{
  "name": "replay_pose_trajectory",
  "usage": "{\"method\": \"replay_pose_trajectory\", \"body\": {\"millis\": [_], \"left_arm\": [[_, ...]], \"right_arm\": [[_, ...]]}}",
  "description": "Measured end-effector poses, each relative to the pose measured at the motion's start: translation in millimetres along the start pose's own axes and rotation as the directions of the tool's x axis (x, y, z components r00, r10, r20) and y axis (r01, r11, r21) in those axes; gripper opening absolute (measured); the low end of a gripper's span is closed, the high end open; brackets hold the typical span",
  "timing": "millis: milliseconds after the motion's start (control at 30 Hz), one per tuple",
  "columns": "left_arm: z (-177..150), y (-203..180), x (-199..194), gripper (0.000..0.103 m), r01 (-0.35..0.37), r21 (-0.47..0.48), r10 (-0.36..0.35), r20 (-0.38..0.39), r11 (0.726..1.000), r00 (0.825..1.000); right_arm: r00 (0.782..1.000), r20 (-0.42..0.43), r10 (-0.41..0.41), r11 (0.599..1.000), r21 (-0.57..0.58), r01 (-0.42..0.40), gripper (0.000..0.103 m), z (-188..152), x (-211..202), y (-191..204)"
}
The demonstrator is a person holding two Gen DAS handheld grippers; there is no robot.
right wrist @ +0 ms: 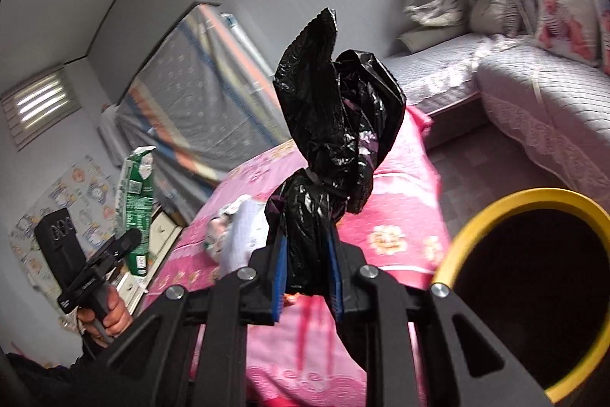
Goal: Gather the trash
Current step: 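Carry the milk carton and black bag over the yellow bin and open both grippers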
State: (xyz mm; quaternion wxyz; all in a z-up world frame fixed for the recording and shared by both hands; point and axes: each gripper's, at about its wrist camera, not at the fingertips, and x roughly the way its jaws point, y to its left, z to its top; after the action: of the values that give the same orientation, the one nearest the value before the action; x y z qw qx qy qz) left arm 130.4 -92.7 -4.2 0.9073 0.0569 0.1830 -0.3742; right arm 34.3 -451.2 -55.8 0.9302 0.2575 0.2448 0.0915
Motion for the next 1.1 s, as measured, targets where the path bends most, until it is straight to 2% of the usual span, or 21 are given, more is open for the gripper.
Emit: {"method": "replay_pose_trajectory", "body": {"millis": [67, 233, 400, 467, 667, 833, 933, 1067, 1100], "left_arm": [[4.7, -8.8, 20.8, 0.065, 0.051, 0.013, -0.050, -0.023, 0.999, 0.998], [8.4, -42.9, 71.4, 0.065, 0.152, 0.046, -0.148, -0.084, 0.987, 0.985], [6.4, -80.0, 119.9, 0.065, 0.234, 0.063, -0.223, -0.148, 0.970, 0.963], [4.0, -93.4, 134.3, 0.065, 0.263, 0.064, -0.250, -0.166, 0.963, 0.954], [-3.7, -137.4, 188.1, 0.065, 0.310, 0.081, -0.282, -0.249, 0.947, 0.927], [-18.0, -176.2, 233.4, 0.065, 0.356, 0.061, -0.316, -0.338, 0.933, 0.886], [-26.8, -195.9, 252.0, 0.065, 0.368, 0.060, -0.322, -0.371, 0.928, 0.871], [-36.6, -214.7, 274.4, 0.065, 0.396, 0.022, -0.352, -0.413, 0.918, 0.840], [-35.8, -216.0, 275.7, 0.065, 0.399, 0.020, -0.355, -0.414, 0.917, 0.838]], "right_arm": [[0.997, 0.014, -0.077, 0.997, 0.025, 0.077, 0.018, -1.7, -5.4, -14.3], [0.965, 0.012, -0.261, 0.960, 0.112, 0.258, 0.018, -12.7, -15.1, -58.5], [0.935, -0.028, -0.353, 0.922, 0.157, 0.353, 0.018, -27.4, -17.1, -84.0], [0.934, -0.052, -0.353, 0.918, 0.175, 0.357, 0.018, -34.8, -17.5, -93.5], [0.911, -0.102, -0.401, 0.881, 0.228, 0.413, 0.018, -50.2, -19.1, -117.8], [0.901, -0.132, -0.414, 0.861, 0.265, 0.434, 0.018, -54.9, -23.6, -139.5], [0.901, -0.151, -0.408, 0.852, 0.292, 0.435, 0.018, -62.5, -27.3, -151.0], [0.897, -0.160, -0.411, 0.845, 0.301, 0.441, 0.018, -66.2, -30.0, -156.4], [0.897, -0.157, -0.413, 0.843, 0.306, 0.442, 0.021, -67.0, -31.8, -157.2]]}}
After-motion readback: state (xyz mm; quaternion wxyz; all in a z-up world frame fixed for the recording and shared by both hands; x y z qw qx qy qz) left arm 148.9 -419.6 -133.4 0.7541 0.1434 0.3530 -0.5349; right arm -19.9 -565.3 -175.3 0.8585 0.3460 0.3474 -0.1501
